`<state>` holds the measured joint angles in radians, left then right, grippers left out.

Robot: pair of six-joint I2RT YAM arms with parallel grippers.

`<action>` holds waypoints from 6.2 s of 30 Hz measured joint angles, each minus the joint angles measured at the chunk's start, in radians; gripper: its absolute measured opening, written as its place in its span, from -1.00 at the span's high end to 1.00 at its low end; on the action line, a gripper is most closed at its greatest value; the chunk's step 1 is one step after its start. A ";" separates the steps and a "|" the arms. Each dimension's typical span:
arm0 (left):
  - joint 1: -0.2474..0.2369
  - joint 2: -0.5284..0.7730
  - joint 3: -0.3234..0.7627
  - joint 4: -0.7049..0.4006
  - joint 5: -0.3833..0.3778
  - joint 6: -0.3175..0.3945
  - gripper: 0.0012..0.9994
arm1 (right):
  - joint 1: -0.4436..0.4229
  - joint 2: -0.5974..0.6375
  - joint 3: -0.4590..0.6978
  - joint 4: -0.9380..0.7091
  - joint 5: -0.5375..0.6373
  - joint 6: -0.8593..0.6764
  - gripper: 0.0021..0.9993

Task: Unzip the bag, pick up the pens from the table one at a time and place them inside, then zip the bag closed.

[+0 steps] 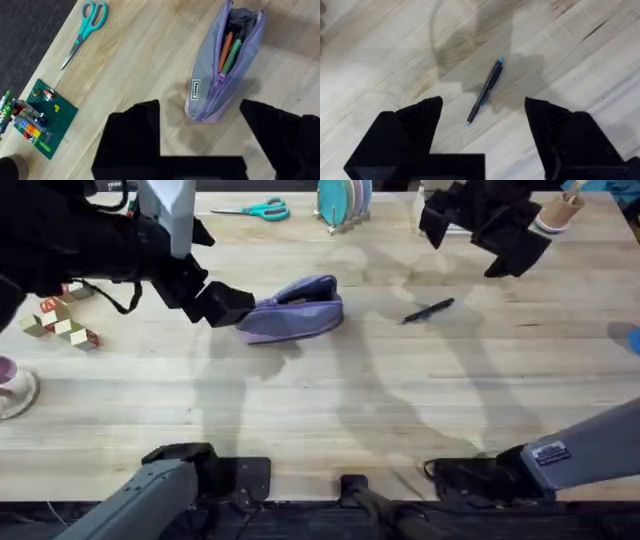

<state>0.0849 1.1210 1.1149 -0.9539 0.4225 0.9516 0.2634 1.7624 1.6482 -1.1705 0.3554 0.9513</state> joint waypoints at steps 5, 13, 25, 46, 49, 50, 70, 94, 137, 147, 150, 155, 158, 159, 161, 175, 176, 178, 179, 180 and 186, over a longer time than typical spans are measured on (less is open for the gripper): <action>0.000 0.000 0.000 0.000 0.000 0.000 -0.99 | 0.000 0.014 -0.051 0.056 0.000 0.030 -0.99; 0.000 0.000 0.000 0.000 0.000 0.000 -0.99 | 0.000 0.014 -0.236 0.241 -0.020 0.050 -0.99; 0.000 0.000 0.000 0.000 0.000 0.000 -0.99 | -0.038 0.014 -0.382 0.374 -0.042 0.077 -0.99; 0.000 0.000 0.000 0.000 0.000 0.000 -0.99 | -0.044 0.079 -0.416 0.438 -0.116 0.116 -0.79; 0.000 0.000 0.000 0.000 0.000 0.000 -0.99 | -0.047 0.079 -0.416 0.434 -0.116 0.119 -0.61; 0.000 0.000 0.000 0.000 0.000 0.000 -0.99 | -0.048 0.079 -0.416 0.434 -0.116 0.119 -0.56; 0.000 0.000 0.000 0.000 0.000 0.000 -0.99 | -0.046 0.088 -0.395 0.419 -0.114 0.035 0.92; 0.000 0.000 0.000 0.000 0.000 0.000 -0.99 | 0.067 0.040 -0.079 0.455 -0.350 -0.178 0.94; 0.000 0.000 0.000 0.000 0.000 0.000 -0.99 | 0.298 0.105 -0.079 0.350 -0.238 0.375 0.94; 0.000 0.000 0.000 0.000 0.000 0.000 -0.99 | 0.328 0.120 -0.079 0.423 -0.235 0.426 0.94; 0.000 0.000 0.000 0.000 0.000 0.000 -0.99 | 0.348 0.134 -0.079 0.431 -0.239 0.436 0.94; 0.000 0.000 0.000 0.000 0.000 0.000 -0.99 | 0.381 0.151 -0.079 0.473 -0.248 0.457 0.94; 0.000 0.000 0.000 0.000 0.000 0.000 -0.99 | 0.393 0.160 -0.079 0.506 -0.251 0.465 0.94; 0.000 0.000 0.000 0.000 0.000 0.000 -0.99 | 0.397 0.162 -0.079 0.518 -0.253 0.467 0.94; 0.000 0.000 0.000 0.000 0.000 0.000 -0.99 | 0.406 0.164 -0.079 0.545 -0.267 0.474 0.94; 0.000 0.000 0.000 0.000 0.000 0.000 -0.99 | 0.443 0.164 -0.079 0.570 -0.410 0.481 0.94; 0.000 0.000 0.000 0.000 0.000 0.000 -0.99 | 0.443 0.164 -0.079 0.565 -0.408 0.482 0.94; 0.000 0.000 0.000 0.000 0.000 0.000 -0.99 | 0.443 0.164 -0.079 0.550 -0.404 0.482 0.94; 0.000 0.000 0.000 0.000 0.000 0.000 -0.99 | 0.440 0.164 -0.079 0.541 -0.401 0.481 0.94; 0.000 0.000 0.000 0.000 0.000 0.000 -0.99 | 0.439 0.164 -0.079 0.535 -0.401 0.481 0.94; 0.000 0.000 0.000 0.000 0.000 0.000 -0.99 | 0.389 0.164 -0.079 0.508 -0.395 0.481 0.94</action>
<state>0.0849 1.1210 1.1149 -0.9539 0.4225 0.9516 0.6524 1.9267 1.5692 -0.6621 -0.0394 1.4326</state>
